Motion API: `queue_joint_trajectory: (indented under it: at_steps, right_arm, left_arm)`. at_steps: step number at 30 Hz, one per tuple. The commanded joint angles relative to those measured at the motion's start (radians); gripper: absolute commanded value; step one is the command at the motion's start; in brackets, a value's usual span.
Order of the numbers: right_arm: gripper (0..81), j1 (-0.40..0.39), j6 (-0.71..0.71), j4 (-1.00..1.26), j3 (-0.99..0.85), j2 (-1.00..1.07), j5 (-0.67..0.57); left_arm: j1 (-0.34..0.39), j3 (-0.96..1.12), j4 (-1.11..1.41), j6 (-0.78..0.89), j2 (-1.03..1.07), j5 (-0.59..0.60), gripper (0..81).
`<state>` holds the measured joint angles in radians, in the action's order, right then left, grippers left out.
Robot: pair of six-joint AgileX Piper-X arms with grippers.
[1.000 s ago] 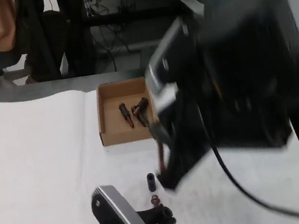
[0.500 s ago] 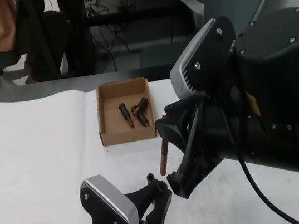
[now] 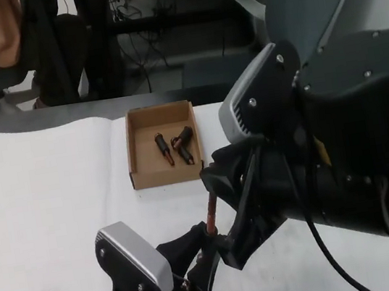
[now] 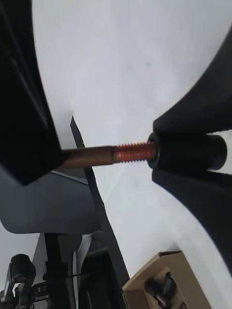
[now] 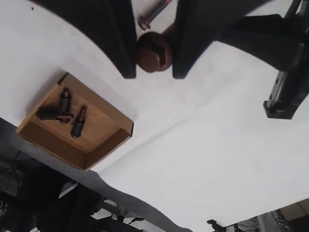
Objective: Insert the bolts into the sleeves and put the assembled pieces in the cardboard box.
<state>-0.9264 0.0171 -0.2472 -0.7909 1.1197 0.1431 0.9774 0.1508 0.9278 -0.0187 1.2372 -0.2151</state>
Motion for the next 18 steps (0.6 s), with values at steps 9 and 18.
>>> queue_joint_trajectory:
  at_steps: [9, 18]
  right_arm:
    - [0.0, -0.016, 0.156, -0.021, 0.038, 0.003, -0.168]
    - [0.0, -0.074, 0.108, -0.024, 0.038, 0.003, -0.133]
  left_arm:
    - [-0.047, 0.025, 0.058, 0.005, -0.003, 0.013, 1.8]
    - [-0.107, 0.043, 0.058, 0.005, -0.003, 0.125, 1.8]
